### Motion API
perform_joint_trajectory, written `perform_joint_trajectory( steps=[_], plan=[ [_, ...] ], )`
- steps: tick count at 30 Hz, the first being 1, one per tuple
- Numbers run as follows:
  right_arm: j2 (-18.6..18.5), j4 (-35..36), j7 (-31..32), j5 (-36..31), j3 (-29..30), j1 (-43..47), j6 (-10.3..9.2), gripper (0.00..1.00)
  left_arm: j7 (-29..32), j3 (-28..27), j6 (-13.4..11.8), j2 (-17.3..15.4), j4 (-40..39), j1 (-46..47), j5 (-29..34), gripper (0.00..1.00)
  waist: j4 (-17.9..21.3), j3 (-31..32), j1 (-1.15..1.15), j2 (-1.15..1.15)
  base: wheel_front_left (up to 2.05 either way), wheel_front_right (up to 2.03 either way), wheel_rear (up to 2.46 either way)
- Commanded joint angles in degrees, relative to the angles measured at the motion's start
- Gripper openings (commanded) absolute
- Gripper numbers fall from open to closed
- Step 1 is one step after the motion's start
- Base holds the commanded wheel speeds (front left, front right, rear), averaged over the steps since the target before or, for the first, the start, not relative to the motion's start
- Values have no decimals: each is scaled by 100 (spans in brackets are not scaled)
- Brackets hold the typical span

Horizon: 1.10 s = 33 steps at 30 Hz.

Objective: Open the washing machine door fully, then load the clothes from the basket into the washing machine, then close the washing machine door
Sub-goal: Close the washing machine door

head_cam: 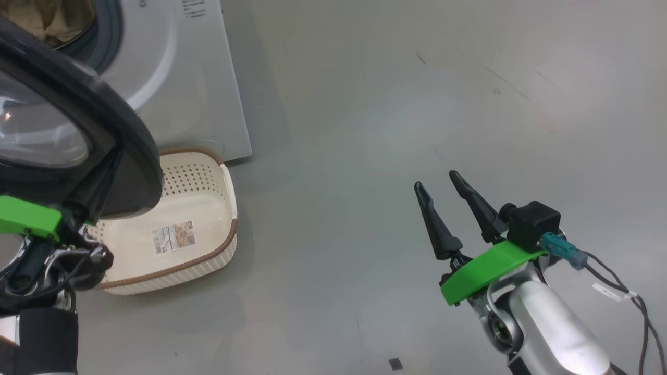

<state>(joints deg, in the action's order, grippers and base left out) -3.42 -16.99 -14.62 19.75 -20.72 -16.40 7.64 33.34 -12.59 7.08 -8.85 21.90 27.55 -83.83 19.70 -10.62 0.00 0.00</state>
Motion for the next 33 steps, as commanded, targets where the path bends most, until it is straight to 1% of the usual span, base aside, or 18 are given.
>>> perform_joint_trajectory(
  steps=[1,6,12,17,21,25,26,28,29,30,33],
  plan=[
    [54,187,-38,37,-66,-53,-15,100,-134,-162,41,-140,-86,311,57,0,105,23,0,0,0,0,0],
    [54,190,-38,35,-5,-30,-15,100,-420,-111,41,-146,120,413,118,0,243,35,0,0,0,0,0],
    [54,248,-38,30,74,-4,-15,100,-435,79,41,-268,40,265,135,0,278,-9,0,0,0,0,0],
    [54,324,-38,8,260,54,-15,100,-417,239,41,-375,-365,-43,96,0,134,-35,0,0,0,0,0],
    [54,351,-38,-48,419,123,-15,100,-626,423,41,-470,-778,-457,257,0,-67,75,0,0,0,0,0],
    [54,424,-38,-112,596,174,-15,100,-1179,624,41,-450,-1381,-1071,414,0,-288,256,0,0,0,0,0],
    [54,424,-38,-112,596,174,-15,100,-1179,624,41,-450,-1381,-1071,414,0,-288,256,0,0,0,0,0],
    [54,485,-38,-157,650,200,-15,100,-1540,768,41,-508,-1709,-1350,601,0,-421,323,0,0,0,0,0],
    [54,543,-38,-199,689,234,-15,100,-1921,1025,41,-601,-2026,-1603,832,0,-562,384,0,0,0,0,0],
    [54,570,-38,-213,704,256,-15,100,-2133,1166,41,-649,-2163,-1723,936,0,-633,408,0,0,0,0,0],
    [41,619,-38,-249,771,341,-15,100,-2836,1518,41,-819,-2374,-2014,1217,0,-847,488,0,0,0,0,0]
  ],
)
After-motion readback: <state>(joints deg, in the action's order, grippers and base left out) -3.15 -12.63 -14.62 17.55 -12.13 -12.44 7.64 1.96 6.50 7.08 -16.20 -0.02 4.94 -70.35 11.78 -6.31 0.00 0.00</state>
